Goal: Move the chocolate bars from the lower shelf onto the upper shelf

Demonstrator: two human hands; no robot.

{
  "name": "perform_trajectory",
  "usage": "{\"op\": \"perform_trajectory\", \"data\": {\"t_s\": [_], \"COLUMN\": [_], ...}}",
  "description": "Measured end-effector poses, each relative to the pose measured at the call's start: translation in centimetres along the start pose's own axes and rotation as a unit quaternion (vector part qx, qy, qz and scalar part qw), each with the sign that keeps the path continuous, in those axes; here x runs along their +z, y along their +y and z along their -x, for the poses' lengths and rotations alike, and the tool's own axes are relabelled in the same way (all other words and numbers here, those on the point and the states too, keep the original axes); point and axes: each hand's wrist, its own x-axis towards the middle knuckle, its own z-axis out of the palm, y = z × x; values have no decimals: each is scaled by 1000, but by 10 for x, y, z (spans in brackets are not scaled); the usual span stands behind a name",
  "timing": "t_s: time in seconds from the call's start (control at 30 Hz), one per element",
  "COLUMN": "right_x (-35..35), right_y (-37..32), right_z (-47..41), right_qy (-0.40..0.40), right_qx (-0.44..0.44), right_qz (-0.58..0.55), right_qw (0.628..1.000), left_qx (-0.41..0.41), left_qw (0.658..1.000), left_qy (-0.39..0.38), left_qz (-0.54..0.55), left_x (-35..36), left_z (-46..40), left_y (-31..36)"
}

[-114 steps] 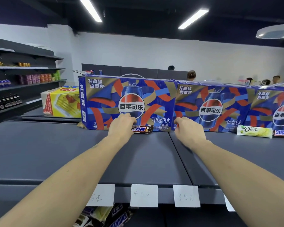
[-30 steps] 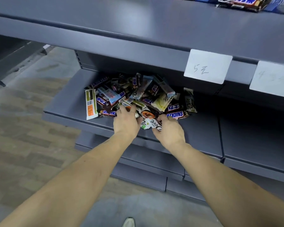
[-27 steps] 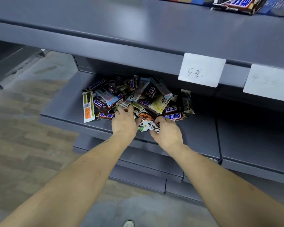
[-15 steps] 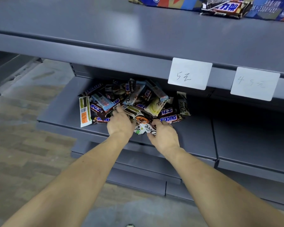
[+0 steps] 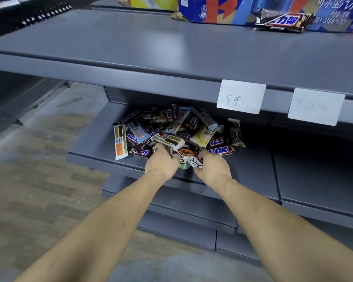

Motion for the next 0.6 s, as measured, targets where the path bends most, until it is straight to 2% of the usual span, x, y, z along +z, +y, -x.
{"op": "perform_trajectory", "data": {"t_s": [0.17, 0.23, 0.33, 0.43, 0.47, 0.53, 0.6], "right_x": [-4, -1, -2, -8, -11, -14, -16], "right_y": [3, 6, 9, 13, 15, 19, 22], "right_z": [4, 10, 15, 17, 18, 20, 23], "right_qy": [-18, -6, 1, -1, 1, 7, 14], "right_qx": [28, 29, 26, 12, 8, 3, 2], "right_qz": [-15, -20, -24, -1, 11, 33, 48], "right_qw": [999, 999, 999, 1000, 1000, 999, 999], "left_qx": [-9, -30, -85, -162, -175, -184, -165], "left_qw": [999, 989, 946, 896, 889, 897, 934], "left_qy": [-2, -23, -103, -177, -198, -223, -223], "left_qz": [52, 141, 295, 374, 374, 334, 223], "left_x": [2, 2, -7, -18, -20, -20, -16], "left_z": [3, 5, 7, 10, 12, 16, 15], "left_y": [-5, -8, -11, -16, -19, -24, -31]}}
